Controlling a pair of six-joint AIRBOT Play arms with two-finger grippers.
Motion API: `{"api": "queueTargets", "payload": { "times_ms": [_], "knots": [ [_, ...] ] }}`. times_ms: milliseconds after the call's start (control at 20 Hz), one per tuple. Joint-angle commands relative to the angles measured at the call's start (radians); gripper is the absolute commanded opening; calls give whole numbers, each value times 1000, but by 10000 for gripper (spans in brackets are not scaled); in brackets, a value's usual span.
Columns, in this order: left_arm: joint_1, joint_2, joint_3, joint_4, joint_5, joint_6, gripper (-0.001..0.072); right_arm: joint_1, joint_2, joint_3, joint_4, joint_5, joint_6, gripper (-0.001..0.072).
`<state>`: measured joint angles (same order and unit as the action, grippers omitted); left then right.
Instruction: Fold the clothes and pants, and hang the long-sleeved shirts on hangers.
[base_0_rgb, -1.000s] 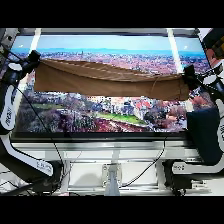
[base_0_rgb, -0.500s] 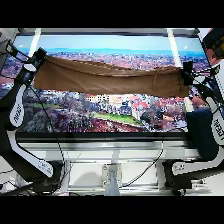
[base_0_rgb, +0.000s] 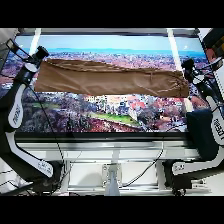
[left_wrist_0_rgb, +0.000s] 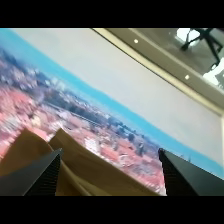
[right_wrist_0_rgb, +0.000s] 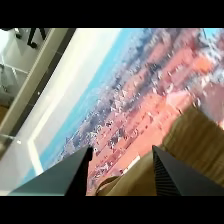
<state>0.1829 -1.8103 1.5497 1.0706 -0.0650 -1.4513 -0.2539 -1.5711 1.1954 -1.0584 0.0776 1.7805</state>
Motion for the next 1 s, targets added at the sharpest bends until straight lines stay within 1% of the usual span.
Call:
{"api": "queueTargets", "payload": {
  "times_ms": [0, 50, 100, 200, 250, 300, 350, 400, 450, 500, 550, 650, 750, 950],
  "knots": [
    [63, 109, 1, 252, -222, -1, 658, -21, 64, 10, -23, 74, -298, 429],
    [99, 134, 1, 253, -341, -9, 576, -39, 79, 10, -23, 123, -317, 429],
    [138, 150, 1, 253, -478, -28, 561, -59, 86, 10, -23, 169, -317, 429],
    [219, 153, -1, 248, -739, -64, 565, -98, 89, 10, -23, 260, -317, 429],
    [257, 153, -15, 213, -829, -64, 568, -115, 89, 10, -23, 299, -317, 429],
    [290, 154, -40, 153, -876, -63, 597, -128, 89, 10, -23, 324, -317, 429],
    [316, 156, -70, 84, -910, -57, 604, -138, 89, 10, -23, 341, -317, 428],
    [335, 158, -109, 26, -932, -29, 609, -145, 89, 10, -23, 349, -317, 429],
    [342, 164, -152, -6, -931, -23, 609, -148, 89, 10, -23, 352, -317, 429],
    [343, 168, -195, -42, -907, -23, 650, -147, 89, 10, -23, 351, -317, 428],
    [342, 167, -224, -78, -886, -22, 720, -147, 89, 10, -23, 349, -318, 428],
    [322, 166, -271, -120, -806, -22, 720, -147, 88, 10, -23, 348, -317, 428],
    [299, 163, -291, -124, -740, -25, 720, -147, 88, 10, -23, 346, -317, 429],
    [262, 107, -293, -198, -661, -56, 715, -147, 87, 10, -22, 336, -317, 428]
  ]
}}
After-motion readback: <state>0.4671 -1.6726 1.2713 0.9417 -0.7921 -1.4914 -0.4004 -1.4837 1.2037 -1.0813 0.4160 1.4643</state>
